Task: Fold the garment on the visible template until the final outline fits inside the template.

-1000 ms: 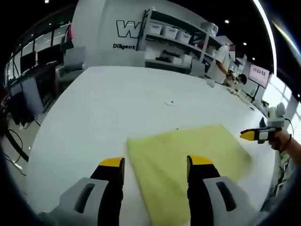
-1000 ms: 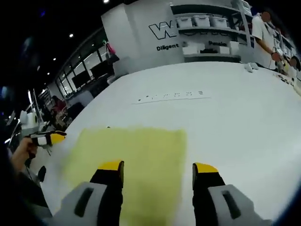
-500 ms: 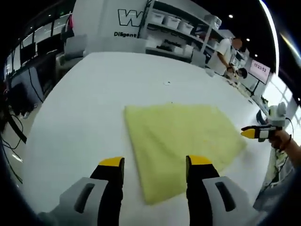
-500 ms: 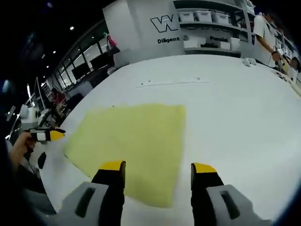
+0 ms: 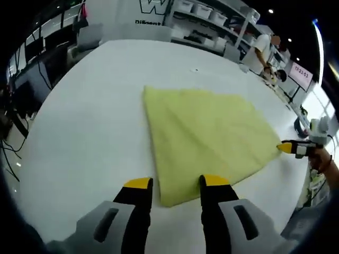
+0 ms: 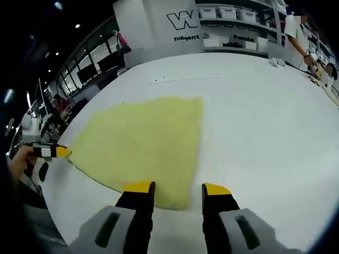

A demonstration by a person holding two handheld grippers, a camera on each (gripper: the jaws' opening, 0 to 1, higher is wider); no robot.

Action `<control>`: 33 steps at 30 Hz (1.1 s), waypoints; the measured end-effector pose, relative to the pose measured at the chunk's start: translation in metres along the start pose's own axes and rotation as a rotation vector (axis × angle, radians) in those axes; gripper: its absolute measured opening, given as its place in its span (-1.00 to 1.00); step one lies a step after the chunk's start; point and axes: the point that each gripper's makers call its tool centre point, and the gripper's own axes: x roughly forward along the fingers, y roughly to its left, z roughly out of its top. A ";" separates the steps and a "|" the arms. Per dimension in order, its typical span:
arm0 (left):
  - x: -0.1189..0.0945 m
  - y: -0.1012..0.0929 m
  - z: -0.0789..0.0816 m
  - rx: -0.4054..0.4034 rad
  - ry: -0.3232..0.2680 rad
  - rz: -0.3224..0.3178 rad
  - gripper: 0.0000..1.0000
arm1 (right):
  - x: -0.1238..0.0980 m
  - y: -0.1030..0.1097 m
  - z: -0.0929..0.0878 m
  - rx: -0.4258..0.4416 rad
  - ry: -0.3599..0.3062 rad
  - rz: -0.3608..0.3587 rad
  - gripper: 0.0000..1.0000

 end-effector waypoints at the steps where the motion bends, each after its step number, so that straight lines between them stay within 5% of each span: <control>1: 0.001 0.002 -0.001 -0.006 0.010 0.006 -0.41 | 0.000 0.000 -0.001 0.003 0.006 0.000 -0.54; 11: -0.002 0.002 -0.010 0.035 0.055 0.036 -0.87 | -0.003 0.007 -0.006 -0.037 0.049 0.004 -0.97; 33: -0.030 0.008 -0.041 0.093 0.111 0.044 -0.90 | -0.023 0.021 -0.032 -0.113 0.123 0.012 -1.00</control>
